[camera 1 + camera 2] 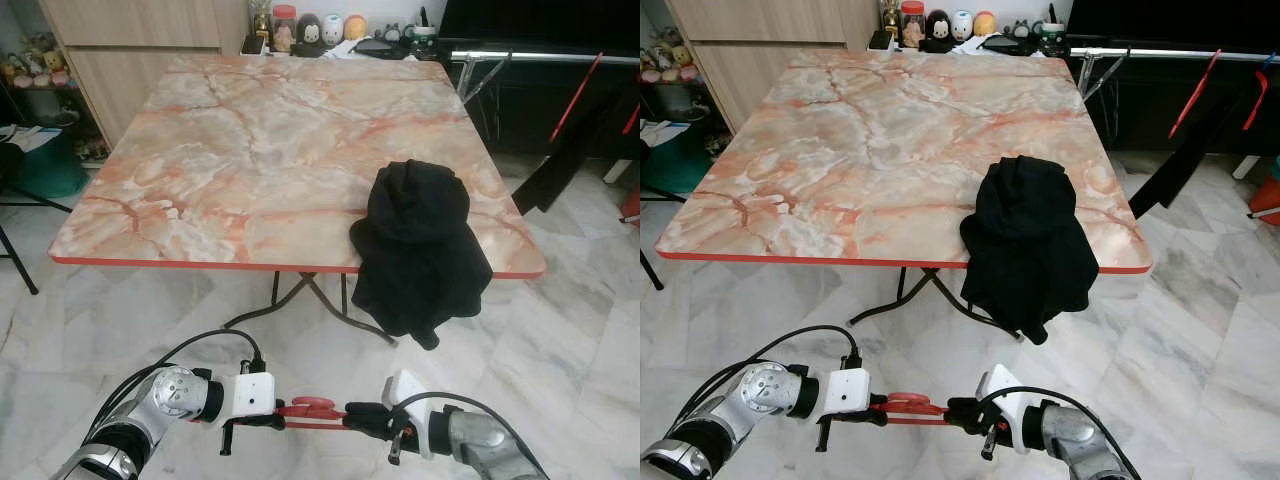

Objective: Hang hanger

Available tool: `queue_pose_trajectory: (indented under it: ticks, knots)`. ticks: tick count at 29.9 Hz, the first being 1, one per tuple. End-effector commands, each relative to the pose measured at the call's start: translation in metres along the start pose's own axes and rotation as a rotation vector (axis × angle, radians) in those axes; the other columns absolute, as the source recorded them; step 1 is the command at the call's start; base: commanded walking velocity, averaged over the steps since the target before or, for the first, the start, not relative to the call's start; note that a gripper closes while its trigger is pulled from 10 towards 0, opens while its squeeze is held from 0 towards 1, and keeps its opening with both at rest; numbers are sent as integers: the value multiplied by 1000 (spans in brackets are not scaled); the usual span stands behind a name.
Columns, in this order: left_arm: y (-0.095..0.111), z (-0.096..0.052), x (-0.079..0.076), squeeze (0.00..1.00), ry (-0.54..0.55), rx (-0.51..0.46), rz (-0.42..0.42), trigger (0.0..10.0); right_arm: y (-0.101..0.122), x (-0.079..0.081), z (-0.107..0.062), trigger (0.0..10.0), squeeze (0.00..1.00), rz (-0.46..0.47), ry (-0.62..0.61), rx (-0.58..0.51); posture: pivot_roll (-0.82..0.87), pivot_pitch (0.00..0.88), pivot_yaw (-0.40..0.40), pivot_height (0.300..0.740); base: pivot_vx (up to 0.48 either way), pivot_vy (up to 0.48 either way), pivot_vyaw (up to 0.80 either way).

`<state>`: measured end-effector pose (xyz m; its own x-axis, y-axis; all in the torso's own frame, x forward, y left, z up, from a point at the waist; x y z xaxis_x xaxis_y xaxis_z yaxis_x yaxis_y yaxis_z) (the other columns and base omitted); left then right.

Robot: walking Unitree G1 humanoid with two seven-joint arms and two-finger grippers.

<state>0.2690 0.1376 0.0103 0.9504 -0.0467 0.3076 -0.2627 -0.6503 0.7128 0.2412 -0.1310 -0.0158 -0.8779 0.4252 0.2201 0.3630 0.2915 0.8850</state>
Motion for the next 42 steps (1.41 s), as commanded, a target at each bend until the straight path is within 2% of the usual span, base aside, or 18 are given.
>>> queue_pose_trajectory:
  ticks: [1,8,9,10,27,28,30,31,42]
  knots:
    - [1,-2,4,0,0,1,1,10000,4,-3,-3,10000,1000,-3,9,-9,68,65,-54,740,0,0,0]
    - [2,-2,5,0,-8,0,8,10000,8,-4,-2,10000,1000,-28,17,-6,68,66,-55,740,0,0,0]
    - [3,-3,6,0,-11,-2,13,10000,9,-4,-3,10000,620,-46,14,5,70,65,-55,740,0,0,0]
    - [5,-3,7,0,-17,-5,23,10000,7,-4,-2,10000,0,-37,30,16,71,65,-56,740,0,0,0]
    - [22,-4,22,0,-20,-70,55,10000,12,-2,1,10000,0,-39,55,5,78,66,-56,740,0,0,0]
    - [23,-4,22,0,-21,-72,56,10000,12,-2,1,6157,0,-38,59,6,78,66,-56,740,0,0,0]
    - [23,-4,22,0,-21,-73,56,10000,12,-2,1,6157,0,-38,59,5,78,66,-56,740,0,0,0]
    - [23,-4,22,0,-23,-74,55,10000,12,-2,1,0,0,-35,59,3,78,66,-56,740,0,0,0]
    - [23,-4,21,0,-20,-78,39,10000,11,-3,0,0,0,-26,53,7,78,65,-57,740,0,0,0]
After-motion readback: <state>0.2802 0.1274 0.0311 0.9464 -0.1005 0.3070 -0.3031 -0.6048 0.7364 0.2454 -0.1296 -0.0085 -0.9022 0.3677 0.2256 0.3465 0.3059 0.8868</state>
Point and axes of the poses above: a point about 5 cm out from each wrist's last joint towards the gripper, its own z axis pointing out of the wrist towards the gripper, its own y axis along the axis of the wrist's last joint, x = y × z, the point moved 2 cm from there along z, pointing out of the wrist towards the gripper, and after that the axes turned 4 degrees about z, right-handed, at the moved point
